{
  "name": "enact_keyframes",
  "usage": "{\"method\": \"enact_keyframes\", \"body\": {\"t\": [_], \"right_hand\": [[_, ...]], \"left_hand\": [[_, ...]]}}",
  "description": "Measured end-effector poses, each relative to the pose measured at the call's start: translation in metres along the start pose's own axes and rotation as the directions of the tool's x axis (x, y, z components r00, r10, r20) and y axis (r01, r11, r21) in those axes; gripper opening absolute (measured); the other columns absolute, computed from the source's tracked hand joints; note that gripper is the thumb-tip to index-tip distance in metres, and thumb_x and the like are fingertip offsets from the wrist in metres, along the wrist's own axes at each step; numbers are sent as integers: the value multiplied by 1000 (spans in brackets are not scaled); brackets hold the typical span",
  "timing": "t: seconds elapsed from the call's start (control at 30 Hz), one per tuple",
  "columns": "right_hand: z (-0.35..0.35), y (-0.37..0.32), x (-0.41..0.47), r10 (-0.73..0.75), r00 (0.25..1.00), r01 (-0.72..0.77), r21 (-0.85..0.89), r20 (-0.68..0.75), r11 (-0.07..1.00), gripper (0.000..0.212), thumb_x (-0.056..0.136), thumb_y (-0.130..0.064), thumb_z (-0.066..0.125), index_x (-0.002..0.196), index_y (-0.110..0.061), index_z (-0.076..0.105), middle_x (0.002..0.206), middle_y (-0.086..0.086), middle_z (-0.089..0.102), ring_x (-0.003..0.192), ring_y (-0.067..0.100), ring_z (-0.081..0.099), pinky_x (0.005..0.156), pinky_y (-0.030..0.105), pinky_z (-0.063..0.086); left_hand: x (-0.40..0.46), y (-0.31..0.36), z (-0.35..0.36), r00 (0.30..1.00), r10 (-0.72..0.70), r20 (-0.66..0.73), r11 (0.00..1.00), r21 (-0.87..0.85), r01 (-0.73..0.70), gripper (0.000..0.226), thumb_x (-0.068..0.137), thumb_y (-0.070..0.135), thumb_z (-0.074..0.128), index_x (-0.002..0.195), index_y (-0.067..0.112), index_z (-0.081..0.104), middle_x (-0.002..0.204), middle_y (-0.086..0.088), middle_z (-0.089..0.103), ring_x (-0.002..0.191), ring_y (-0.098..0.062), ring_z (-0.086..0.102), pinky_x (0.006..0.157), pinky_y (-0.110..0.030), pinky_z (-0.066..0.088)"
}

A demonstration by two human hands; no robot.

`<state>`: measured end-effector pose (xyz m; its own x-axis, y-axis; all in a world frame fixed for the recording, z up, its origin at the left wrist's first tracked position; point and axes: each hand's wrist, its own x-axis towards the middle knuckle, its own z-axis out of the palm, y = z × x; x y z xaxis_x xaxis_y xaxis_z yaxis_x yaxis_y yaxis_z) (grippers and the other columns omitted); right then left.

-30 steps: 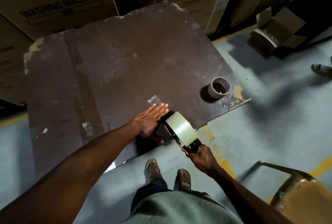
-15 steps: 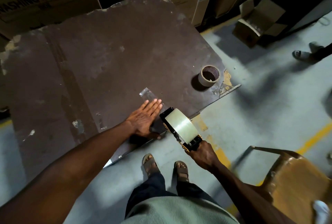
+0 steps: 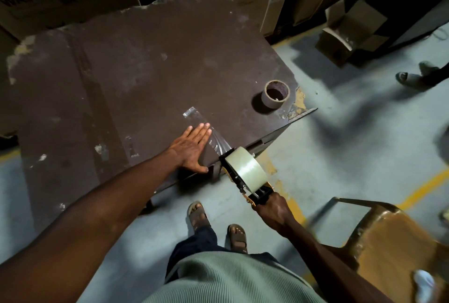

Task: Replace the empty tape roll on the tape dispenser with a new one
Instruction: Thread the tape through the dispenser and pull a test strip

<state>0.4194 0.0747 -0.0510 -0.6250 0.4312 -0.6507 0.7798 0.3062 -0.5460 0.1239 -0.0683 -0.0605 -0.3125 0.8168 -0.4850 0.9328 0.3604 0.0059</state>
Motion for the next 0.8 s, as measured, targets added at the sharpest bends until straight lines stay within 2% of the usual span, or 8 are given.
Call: {"method": "enact_keyframes", "body": {"t": [0.1,0.2,0.27,0.33,0.4,0.6,0.7,0.8], "right_hand": [[0,0,-3,7,1000,-7,43,-1,999,20,85,-22,69,105,-22,72,87,-6,72,66,4,63,42,7,37],[0,1,0,50,999,-49,65,-14,997,12,81,-24,71,80,-33,65,71,-16,67,56,0,63,39,8,37],[2,2,3,76,997,-74,93,-20,993,20,79,-24,72,67,-39,69,57,-16,66,43,-4,59,35,11,36],[4,0,5,70,997,-68,99,-26,993,36,80,-25,70,64,-58,67,51,-23,64,36,-7,53,33,11,34],[4,-4,9,70,997,-67,122,-21,990,34,81,-24,69,63,-52,68,50,-21,64,34,-8,52,32,10,33],[0,-12,19,45,999,-46,99,11,994,25,88,-19,68,74,-38,61,62,-11,60,32,3,54,33,15,38],[1,-12,23,58,998,-59,117,14,991,23,85,-21,69,101,-37,65,60,-8,58,41,10,52,34,17,39],[3,-12,25,70,997,-74,125,37,989,26,86,-22,68,108,-34,63,62,-8,57,47,12,52,35,17,39]], "left_hand": [[0,3,-2,1000,-11,19,1000,-2,11,134,70,85,48,153,3,-19,164,-17,-21,153,-31,-16,125,-48,-4],[0,7,-5,998,-34,44,999,0,34,134,72,83,51,153,3,-18,164,-17,-21,153,-31,-15,125,-48,-2],[-1,9,-8,997,-45,62,999,-3,45,133,73,81,54,153,2,-18,164,-17,-21,153,-31,-15,125,-48,0],[-1,11,-12,996,-53,78,998,-12,54,133,74,78,57,153,2,-18,163,-17,-22,153,-31,-15,125,-47,0],[-1,13,-15,994,-57,96,998,-26,60,132,75,75,60,153,2,-18,163,-17,-23,153,-32,-16,125,-48,1],[-1,16,-19,989,-66,130,995,-67,75,133,75,67,67,153,1,-18,163,-17,-24,152,-32,-16,125,-49,2],[-1,14,-20,988,-54,143,993,-94,68,134,75,65,69,153,2,-19,162,-17,-25,152,-32,-18,125,-50,2],[-1,14,-20,989,-50,141,992,-105,65,134,74,64,70,153,2,-19,163,-18,-24,152,-32,-18,125,-50,1]]}}
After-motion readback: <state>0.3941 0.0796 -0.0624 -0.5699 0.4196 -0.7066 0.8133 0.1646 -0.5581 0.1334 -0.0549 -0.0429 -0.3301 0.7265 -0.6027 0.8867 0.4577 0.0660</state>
